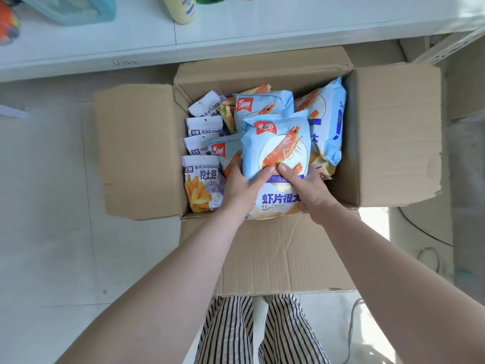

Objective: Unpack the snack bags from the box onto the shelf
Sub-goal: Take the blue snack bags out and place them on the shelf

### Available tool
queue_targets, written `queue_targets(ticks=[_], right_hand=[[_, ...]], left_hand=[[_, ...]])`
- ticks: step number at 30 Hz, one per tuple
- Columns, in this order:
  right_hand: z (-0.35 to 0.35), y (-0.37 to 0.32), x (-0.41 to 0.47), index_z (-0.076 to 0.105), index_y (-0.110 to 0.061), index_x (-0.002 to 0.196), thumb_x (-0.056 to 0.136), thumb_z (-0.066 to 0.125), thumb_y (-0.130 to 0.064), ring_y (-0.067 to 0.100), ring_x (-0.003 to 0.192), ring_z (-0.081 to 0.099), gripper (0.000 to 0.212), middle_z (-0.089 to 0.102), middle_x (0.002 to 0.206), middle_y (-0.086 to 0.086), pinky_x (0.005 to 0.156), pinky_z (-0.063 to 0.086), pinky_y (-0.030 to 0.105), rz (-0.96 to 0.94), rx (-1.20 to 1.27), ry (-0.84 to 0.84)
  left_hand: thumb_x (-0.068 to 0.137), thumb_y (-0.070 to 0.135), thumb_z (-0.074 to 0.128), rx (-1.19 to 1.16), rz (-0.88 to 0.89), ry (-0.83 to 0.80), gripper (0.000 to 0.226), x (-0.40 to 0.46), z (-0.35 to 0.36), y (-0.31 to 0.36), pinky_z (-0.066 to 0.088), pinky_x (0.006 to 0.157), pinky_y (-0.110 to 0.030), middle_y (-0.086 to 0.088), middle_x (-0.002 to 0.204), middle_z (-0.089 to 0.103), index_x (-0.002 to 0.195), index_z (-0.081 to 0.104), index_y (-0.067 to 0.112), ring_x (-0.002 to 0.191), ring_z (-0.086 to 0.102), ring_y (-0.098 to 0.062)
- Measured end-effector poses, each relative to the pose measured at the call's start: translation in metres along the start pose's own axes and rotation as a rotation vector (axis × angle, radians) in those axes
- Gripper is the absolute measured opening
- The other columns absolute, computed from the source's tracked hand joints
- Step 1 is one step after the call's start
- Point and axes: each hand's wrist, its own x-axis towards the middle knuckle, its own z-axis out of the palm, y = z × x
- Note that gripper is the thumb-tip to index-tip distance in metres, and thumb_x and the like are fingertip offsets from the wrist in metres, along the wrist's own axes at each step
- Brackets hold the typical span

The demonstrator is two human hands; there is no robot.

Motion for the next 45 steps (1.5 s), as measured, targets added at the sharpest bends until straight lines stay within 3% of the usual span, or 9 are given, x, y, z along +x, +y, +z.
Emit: queue_targets(ticks=[5, 8, 17, 25, 29, 33, 36, 40, 45], right_hand=[[0.005, -0.004, -0.008, 0.063, -0.009, 0.120, 0.065, 0.080, -0.030, 0.016, 0.084, 0.074, 0.062, 0.076, 0.098, 0.004, 0.068, 0.058, 0.030, -0.013, 0.062, 0.032], [0.007, -0.001, -0.012, 0.065, -0.013, 0.113, 0.064, 0.080, -0.027, 0.015, 0.083, 0.074, 0.052, 0.077, 0.095, 0.001, 0.067, 0.058, 0.029, -0.031, 0.061, 0.017], [0.001, -0.002, -0.016, 0.065, -0.013, 0.112, 0.068, 0.081, -0.022, 0.014, 0.082, 0.074, 0.048, 0.077, 0.093, -0.001, 0.064, 0.057, 0.025, -0.037, 0.002, 0.017], [0.001, -0.007, -0.005, 0.060, -0.010, 0.122, 0.071, 0.085, -0.020, 0.017, 0.090, 0.074, 0.058, 0.075, 0.104, 0.003, 0.074, 0.061, 0.034, -0.049, 0.017, 0.131], [0.028, -0.012, 0.011, 0.067, -0.017, 0.111, 0.072, 0.086, -0.025, 0.019, 0.096, 0.072, 0.044, 0.076, 0.102, 0.003, 0.084, 0.058, 0.037, -0.090, 0.025, 0.131], [0.044, -0.010, 0.024, 0.061, -0.019, 0.116, 0.071, 0.084, -0.039, 0.018, 0.096, 0.068, 0.054, 0.070, 0.110, 0.008, 0.089, 0.054, 0.038, 0.063, -0.097, -0.035], [0.037, 0.003, 0.029, 0.057, -0.020, 0.117, 0.078, 0.077, -0.047, 0.015, 0.099, 0.061, 0.051, 0.066, 0.118, 0.005, 0.078, 0.047, 0.028, 0.071, -0.375, 0.153], [0.040, 0.022, 0.039, 0.048, -0.014, 0.131, 0.079, 0.077, -0.045, 0.015, 0.103, 0.055, 0.067, 0.057, 0.126, 0.004, 0.081, 0.044, 0.030, 0.106, -0.509, 0.317], [0.063, 0.045, 0.060, 0.034, -0.013, 0.139, 0.065, 0.087, -0.048, 0.024, 0.126, 0.046, 0.098, 0.047, 0.134, 0.005, 0.106, 0.041, 0.042, 0.116, -0.605, 0.284]], left_hand=[[0.093, 0.030, 0.060, -0.150, 0.009, -0.021, 0.053, 0.008, -0.026, 0.027, 0.052, 0.083, -0.019, 0.005, 0.122, 0.061, 0.140, 0.039, 0.020, 0.106, 0.062, -0.004], [0.094, 0.017, 0.058, -0.178, 0.110, 0.020, 0.029, 0.023, -0.039, 0.051, 0.048, 0.070, -0.009, 0.007, 0.102, 0.067, 0.121, 0.060, 0.006, 0.084, 0.064, 0.008], [0.087, 0.017, 0.069, -0.047, 0.119, -0.068, 0.009, 0.054, -0.049, 0.069, 0.056, 0.077, -0.030, 0.001, 0.082, 0.073, 0.079, 0.070, 0.015, 0.080, 0.068, -0.014], [0.089, 0.024, 0.066, -0.376, -0.173, -0.115, 0.019, 0.060, -0.031, 0.084, 0.057, 0.076, -0.031, -0.008, 0.094, 0.073, 0.100, 0.066, 0.008, 0.083, 0.071, -0.019], [0.080, 0.036, 0.074, -0.174, -0.219, -0.243, 0.048, 0.038, -0.037, 0.051, 0.059, 0.073, -0.034, -0.004, 0.107, 0.072, 0.122, 0.060, 0.018, 0.091, 0.071, -0.020], [0.071, 0.029, 0.082, -0.200, -0.166, 0.018, 0.038, 0.038, -0.076, 0.027, 0.056, 0.084, -0.039, -0.003, 0.100, 0.074, 0.105, 0.068, 0.019, 0.089, 0.071, -0.020], [0.066, 0.033, 0.086, -0.090, -0.145, 0.221, 0.041, 0.054, -0.120, 0.020, 0.057, 0.081, -0.035, 0.005, 0.093, 0.073, 0.101, 0.067, 0.022, 0.082, 0.070, -0.013], [0.054, 0.045, 0.088, -0.071, -0.195, 0.206, 0.054, 0.060, -0.150, 0.010, 0.057, 0.084, -0.046, 0.002, 0.095, 0.075, 0.100, 0.070, 0.023, 0.086, 0.073, -0.019], [0.071, 0.030, 0.084, -0.071, -0.164, 0.177, 0.023, 0.058, -0.147, -0.004, 0.057, 0.084, -0.046, 0.000, 0.092, 0.075, 0.088, 0.070, 0.024, 0.086, 0.072, -0.021]])
